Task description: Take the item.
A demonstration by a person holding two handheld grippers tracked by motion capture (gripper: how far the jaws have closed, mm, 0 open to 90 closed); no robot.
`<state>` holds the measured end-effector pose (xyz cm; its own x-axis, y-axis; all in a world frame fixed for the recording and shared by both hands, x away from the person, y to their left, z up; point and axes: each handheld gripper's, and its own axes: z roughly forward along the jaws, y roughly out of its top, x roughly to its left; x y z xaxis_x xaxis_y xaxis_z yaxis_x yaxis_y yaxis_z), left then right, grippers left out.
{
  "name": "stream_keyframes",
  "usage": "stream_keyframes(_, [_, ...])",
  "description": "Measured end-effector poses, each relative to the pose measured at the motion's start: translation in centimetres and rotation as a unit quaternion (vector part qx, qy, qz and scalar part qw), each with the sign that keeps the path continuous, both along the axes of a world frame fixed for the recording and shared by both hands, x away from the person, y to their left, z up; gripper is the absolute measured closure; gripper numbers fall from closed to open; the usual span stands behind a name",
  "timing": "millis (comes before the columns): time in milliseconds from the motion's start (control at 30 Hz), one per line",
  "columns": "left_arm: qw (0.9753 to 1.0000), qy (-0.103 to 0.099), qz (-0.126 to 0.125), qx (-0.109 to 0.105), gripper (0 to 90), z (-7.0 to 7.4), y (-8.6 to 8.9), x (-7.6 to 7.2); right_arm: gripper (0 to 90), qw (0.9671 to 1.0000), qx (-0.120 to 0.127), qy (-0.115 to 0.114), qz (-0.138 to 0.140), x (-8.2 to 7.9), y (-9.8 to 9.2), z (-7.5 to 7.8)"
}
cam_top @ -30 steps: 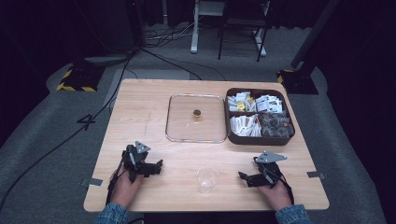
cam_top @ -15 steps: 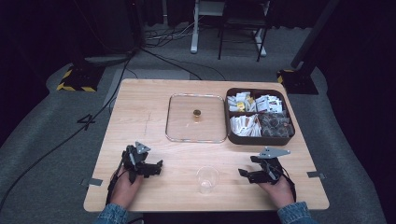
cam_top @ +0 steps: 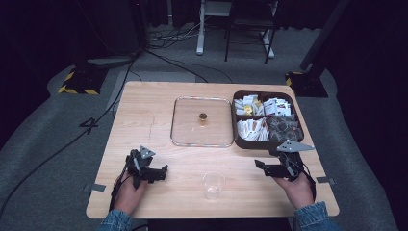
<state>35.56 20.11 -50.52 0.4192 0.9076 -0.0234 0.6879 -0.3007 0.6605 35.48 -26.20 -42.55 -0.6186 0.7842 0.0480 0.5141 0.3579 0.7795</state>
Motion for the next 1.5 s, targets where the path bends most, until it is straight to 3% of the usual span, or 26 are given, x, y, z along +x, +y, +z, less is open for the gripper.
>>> stream_keyframes(67, [1.0, 0.0, 0.0, 0.0, 0.0, 0.0, 0.0, 0.0, 27.3, 0.9999, 0.005, -0.009, -0.007, 0.1, -0.3, 0.8])
stream_keyframes(267, [1.0, 0.0, 0.0, 0.0, 0.0, 0.0, 0.0, 0.0, 34.7, 0.9997, 0.021, -0.008, -0.009, 0.8, -1.2, 2.3])
stream_keyframes(500, [1.0, 0.0, 0.0, -0.001, 0.0, 0.0, 0.0, 0.0, 38.4, 0.9997, 0.017, -0.014, -0.012, 2.1, -1.9, 3.6])
stream_keyframes(700, [1.0, -0.001, 0.006, -0.002, 0.0, 0.0, 0.0, 0.0, 37.4, 0.9974, -0.032, -0.056, -0.032, 3.6, -2.6, 4.8])
stream_keyframes(767, [1.0, -0.001, 0.006, -0.002, 0.0, 0.0, 0.0, 0.0, 43.2, 0.9975, -0.041, -0.045, -0.037, 4.3, -3.0, 5.1])
stream_keyframes(900, [1.0, -0.001, 0.006, -0.002, 0.0, 0.0, 0.0, 0.0, 46.1, 0.9971, -0.049, -0.029, -0.05, 5.5, -3.7, 5.2])
stream_keyframes(1033, [1.0, -0.001, 0.006, -0.002, 0.0, 0.0, 0.0, 0.0, 46.6, 0.9973, -0.034, 0.004, -0.066, 7.5, -5.1, 5.3])
stream_keyframes(1267, [1.0, -0.001, 0.006, -0.002, 0.0, 0.0, 0.0, 0.0, 49.6, 0.994, -0.027, 0.015, -0.105, 10.9, -7.2, 4.6])
stream_keyframes(1500, [1.0, -0.001, 0.006, -0.002, 0.0, 0.0, 0.0, 0.0, 51.9, 0.9917, -0.021, 0.036, -0.122, 12.7, -8.6, 3.3])
